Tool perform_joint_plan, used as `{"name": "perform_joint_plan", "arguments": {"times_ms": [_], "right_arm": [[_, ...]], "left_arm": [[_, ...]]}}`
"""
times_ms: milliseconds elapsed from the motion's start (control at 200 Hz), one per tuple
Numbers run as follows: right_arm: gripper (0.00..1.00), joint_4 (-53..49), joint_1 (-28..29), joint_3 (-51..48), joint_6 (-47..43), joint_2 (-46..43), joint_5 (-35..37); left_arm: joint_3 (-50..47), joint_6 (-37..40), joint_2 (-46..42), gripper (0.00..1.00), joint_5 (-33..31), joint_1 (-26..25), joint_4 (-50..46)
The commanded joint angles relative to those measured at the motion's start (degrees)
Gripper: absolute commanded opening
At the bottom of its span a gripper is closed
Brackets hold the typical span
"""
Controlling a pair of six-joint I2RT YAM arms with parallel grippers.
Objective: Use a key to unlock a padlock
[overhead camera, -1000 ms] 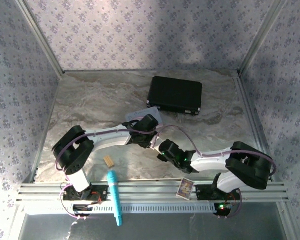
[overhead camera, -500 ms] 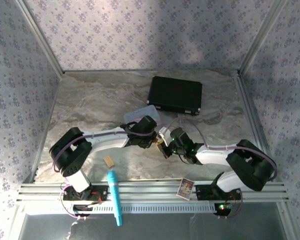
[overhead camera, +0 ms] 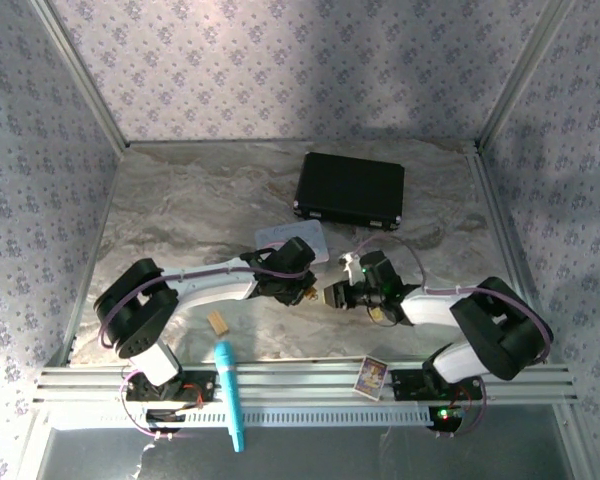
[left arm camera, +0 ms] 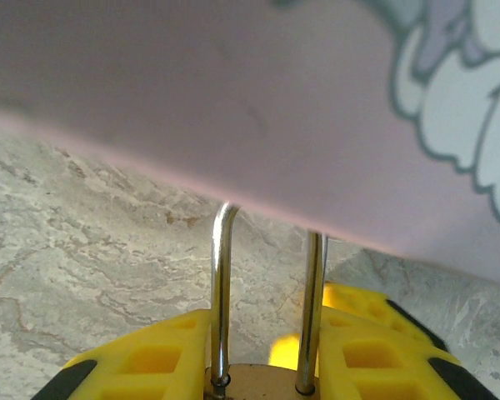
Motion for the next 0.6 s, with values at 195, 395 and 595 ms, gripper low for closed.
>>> {"name": "perform_joint_plan", "arguments": {"times_ms": [195, 395, 595], "right_arm": [[0.47, -3.53, -1.03, 1.68, 9.02, -1.34, -10.60], [0.46, -3.94, -2.12, -0.51, 8.81, -3.95, -6.79], [0.46, -5.04, -3.78, -1.88, 8.44, -6.67, -5.65]], "left_arm": [[4.38, 5.02, 5.37, 0.39, -2.60, 0.03, -11.00], [3.25, 5.72, 7.01, 0.49, -3.10, -0.49, -10.12], [3.16, 10.17, 0.66, 0.80, -13.78, -2.63, -12.86]]}}
